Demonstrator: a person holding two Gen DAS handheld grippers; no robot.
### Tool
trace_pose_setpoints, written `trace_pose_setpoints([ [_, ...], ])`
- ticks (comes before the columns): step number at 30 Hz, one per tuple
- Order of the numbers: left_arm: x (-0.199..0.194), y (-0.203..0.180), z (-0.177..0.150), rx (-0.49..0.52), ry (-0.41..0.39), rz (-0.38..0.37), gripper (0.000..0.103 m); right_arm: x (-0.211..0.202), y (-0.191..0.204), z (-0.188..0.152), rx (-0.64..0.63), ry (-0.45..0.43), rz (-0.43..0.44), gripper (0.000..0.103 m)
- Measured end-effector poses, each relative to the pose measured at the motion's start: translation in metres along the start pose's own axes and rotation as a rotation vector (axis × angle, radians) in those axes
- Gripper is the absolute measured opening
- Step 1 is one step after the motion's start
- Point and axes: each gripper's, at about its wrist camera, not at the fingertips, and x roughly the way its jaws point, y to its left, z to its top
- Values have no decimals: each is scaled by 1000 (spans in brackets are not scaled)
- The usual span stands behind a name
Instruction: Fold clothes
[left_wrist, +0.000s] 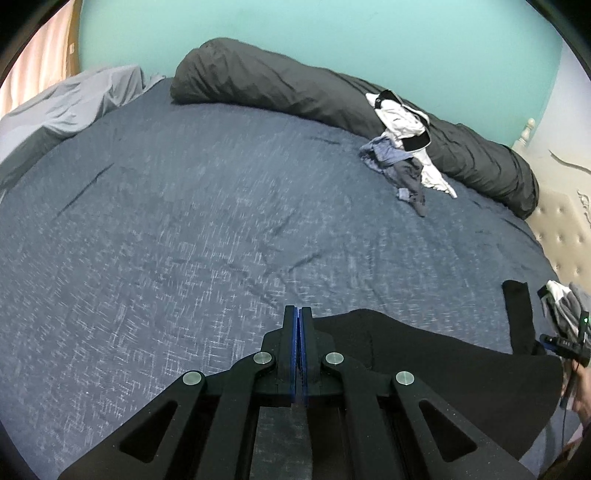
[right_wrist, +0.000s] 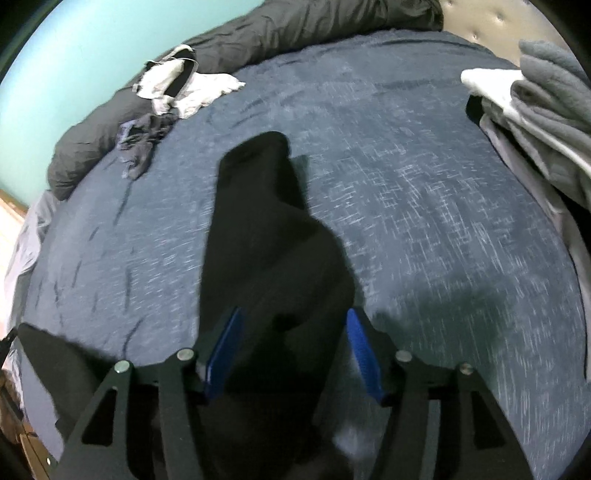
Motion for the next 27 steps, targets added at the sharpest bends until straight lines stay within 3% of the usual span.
trace_pose_setpoints([
  [6,14,0,3,7,4,5,1,31,-8,8,19,41,14,60],
  [8,18,-2,5,12,4,7,1,26,-5,9,2,20,19,42],
  [9,20,-2,5,14,4,8,1,22,-3,9,-8,6,21,21],
  [12,22,-5,8,19,-1,13,1,9,2,11,-36,-37,27,9],
  [17,2,-9,16,21,-31,27,1,-16,11,14,-82,-113,37,7],
  [27,-75,-5,35,-1,-128,54,1,-133,35,40,-128,-272,30,6],
])
